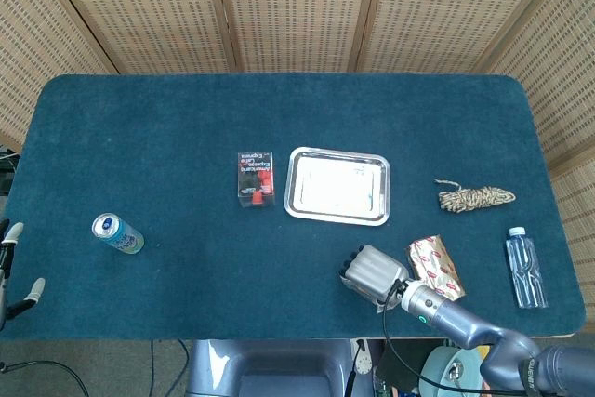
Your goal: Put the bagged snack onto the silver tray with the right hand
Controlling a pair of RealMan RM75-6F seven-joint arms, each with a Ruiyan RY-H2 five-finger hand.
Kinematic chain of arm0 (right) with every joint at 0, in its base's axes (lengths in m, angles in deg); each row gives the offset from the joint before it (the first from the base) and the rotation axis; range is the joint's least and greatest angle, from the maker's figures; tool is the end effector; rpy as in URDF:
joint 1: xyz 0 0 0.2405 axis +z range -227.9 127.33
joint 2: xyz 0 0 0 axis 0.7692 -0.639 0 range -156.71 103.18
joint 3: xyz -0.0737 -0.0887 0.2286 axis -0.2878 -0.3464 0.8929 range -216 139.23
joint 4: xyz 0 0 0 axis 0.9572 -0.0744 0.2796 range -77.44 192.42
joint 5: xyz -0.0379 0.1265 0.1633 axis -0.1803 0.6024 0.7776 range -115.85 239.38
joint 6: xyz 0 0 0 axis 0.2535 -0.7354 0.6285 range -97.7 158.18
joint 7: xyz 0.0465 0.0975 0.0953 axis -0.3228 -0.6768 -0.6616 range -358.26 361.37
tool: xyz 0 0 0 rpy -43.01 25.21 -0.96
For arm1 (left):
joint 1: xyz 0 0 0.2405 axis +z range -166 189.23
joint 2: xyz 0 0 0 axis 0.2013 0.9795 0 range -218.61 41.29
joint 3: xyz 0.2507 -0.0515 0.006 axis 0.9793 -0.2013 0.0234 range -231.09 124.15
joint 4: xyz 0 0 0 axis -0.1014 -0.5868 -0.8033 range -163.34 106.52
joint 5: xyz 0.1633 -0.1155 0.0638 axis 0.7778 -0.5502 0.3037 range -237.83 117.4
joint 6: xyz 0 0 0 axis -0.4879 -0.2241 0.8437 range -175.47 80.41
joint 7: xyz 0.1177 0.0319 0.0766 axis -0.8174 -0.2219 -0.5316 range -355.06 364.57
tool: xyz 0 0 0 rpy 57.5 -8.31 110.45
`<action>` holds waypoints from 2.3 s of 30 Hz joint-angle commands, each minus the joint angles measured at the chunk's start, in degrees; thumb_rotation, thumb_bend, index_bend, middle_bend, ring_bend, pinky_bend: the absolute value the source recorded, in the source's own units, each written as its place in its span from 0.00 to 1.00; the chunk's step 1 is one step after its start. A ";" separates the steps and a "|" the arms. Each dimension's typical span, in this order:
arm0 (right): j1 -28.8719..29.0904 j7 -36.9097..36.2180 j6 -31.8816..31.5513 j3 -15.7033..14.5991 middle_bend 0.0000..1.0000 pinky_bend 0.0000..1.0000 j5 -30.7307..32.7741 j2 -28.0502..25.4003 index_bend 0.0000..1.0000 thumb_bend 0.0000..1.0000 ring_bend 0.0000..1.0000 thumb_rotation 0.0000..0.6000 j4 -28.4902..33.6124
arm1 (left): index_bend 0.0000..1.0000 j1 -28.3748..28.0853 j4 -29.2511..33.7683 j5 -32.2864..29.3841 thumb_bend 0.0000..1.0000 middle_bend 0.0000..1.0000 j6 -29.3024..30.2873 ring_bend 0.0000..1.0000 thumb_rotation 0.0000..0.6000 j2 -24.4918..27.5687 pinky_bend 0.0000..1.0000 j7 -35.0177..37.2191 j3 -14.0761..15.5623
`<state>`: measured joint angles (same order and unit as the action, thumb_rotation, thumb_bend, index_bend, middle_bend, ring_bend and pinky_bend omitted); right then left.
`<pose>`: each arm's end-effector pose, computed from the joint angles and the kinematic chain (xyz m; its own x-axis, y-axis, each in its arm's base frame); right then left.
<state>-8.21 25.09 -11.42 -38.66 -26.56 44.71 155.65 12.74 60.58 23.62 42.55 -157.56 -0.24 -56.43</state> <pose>-0.1617 -0.2728 0.0094 0.8261 -0.1966 0.5281 -0.4582 -0.7800 0.4263 -0.3323 0.1474 0.1512 0.4557 -0.0345 0.8895 0.8845 0.1298 -0.4481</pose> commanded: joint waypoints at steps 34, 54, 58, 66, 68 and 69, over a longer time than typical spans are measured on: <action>14.60 -22.99 9.49 9.64 0.66 0.70 4.65 4.80 0.61 0.19 0.54 1.00 -26.16 | 0.00 -4.72 1.73 -8.71 0.32 0.00 -8.61 0.00 1.00 0.69 0.00 -2.63 -3.73; 23.69 -38.36 12.90 5.96 0.66 0.70 -2.45 15.30 0.61 0.19 0.54 1.00 -44.49 | 0.00 -6.99 -3.32 -12.36 0.32 0.00 -13.97 0.00 1.00 0.73 0.00 2.88 -4.92; 24.83 -40.29 13.07 5.25 0.66 0.70 -3.18 16.84 0.61 0.19 0.54 1.00 -46.79 | 0.00 -7.15 -4.31 -12.51 0.32 0.00 -14.56 0.00 1.00 0.57 0.00 4.00 -4.86; 25.91 -43.83 12.50 3.27 0.66 0.70 -4.41 18.29 0.61 0.19 0.54 1.00 -49.67 | 0.00 -7.41 -6.01 -12.30 0.32 0.00 -15.17 0.00 1.00 0.22 0.00 5.80 -4.65; 26.10 -44.34 12.40 2.99 0.66 0.70 -4.51 18.51 0.61 0.19 0.54 1.00 -50.12 | 0.00 -7.40 -6.21 -12.28 0.32 0.00 -15.16 0.00 1.00 0.15 0.00 6.10 -4.63; 26.23 -44.63 12.32 2.77 0.66 0.70 -4.61 18.65 0.61 0.19 0.54 1.00 -50.43 | 0.00 -7.39 -6.38 -12.31 0.32 0.00 -15.19 0.00 1.00 0.12 0.00 6.29 -4.61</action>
<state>17.86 -19.29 1.00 -35.66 -31.04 63.18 105.48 5.35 54.28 11.32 27.38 -157.41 5.97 -61.06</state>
